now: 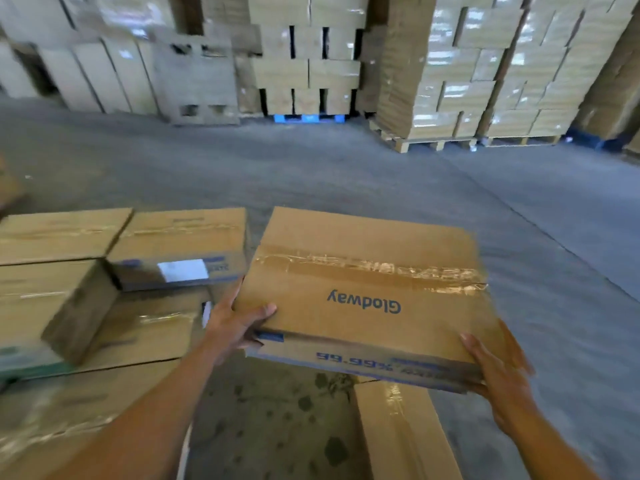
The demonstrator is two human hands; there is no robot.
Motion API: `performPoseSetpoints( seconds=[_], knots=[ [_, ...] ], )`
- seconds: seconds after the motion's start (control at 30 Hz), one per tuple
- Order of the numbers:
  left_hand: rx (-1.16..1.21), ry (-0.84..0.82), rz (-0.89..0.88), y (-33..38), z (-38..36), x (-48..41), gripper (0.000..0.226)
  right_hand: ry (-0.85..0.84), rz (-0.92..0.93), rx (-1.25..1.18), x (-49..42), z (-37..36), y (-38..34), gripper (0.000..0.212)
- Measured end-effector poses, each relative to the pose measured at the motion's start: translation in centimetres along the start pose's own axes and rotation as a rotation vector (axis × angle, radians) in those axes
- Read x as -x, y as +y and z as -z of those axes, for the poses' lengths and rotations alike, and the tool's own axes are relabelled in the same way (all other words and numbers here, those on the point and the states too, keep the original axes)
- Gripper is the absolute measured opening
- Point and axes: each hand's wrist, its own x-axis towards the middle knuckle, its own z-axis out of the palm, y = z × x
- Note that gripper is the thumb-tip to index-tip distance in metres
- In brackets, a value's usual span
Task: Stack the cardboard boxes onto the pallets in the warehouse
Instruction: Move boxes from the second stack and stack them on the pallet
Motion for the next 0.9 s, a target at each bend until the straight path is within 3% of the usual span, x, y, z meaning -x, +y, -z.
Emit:
performPoseSetpoints(
  seconds=[0.1,0.2,0.27,0.4,0.57,0.7,0.9],
  knots=[
    [0.034,0.071,0.027,-1.1,5.3,2.1,0.134,-0.117,0.020,-0.031,2.2,-4.6,0.1,0.079],
    [0.048,0.122,0.035,-2.3,10.5,3.8,0.099,-0.138,0.017,-0.052,5.5,-9.3,-0.1,0.065],
    [0.056,0.188,0.051,-3.3,15.2,4.8,0.094,-0.186,0.024,-0.055,8.0,-13.2,0.2,0.059],
    [0.095,0.258,0.053,-5.0,23.9,6.3,0.091,-0.213,0.017,-0.017,12.6,-20.0,2.0,0.074],
    [0.047,0.256,0.043,-6.2,30.7,6.6,0.077,-0.200,-0.013,0.151,15.1,-25.8,5.1,0.113],
    [0.072,0.284,0.119,-7.4,34.1,4.8,0.094,-0.197,-0.075,0.158,15.6,-30.0,4.6,0.103],
    [0.084,0.316,0.202,-7.5,38.4,-1.7,0.110,-0.215,-0.107,0.189,13.1,-37.6,4.7,0.112]
  ],
)
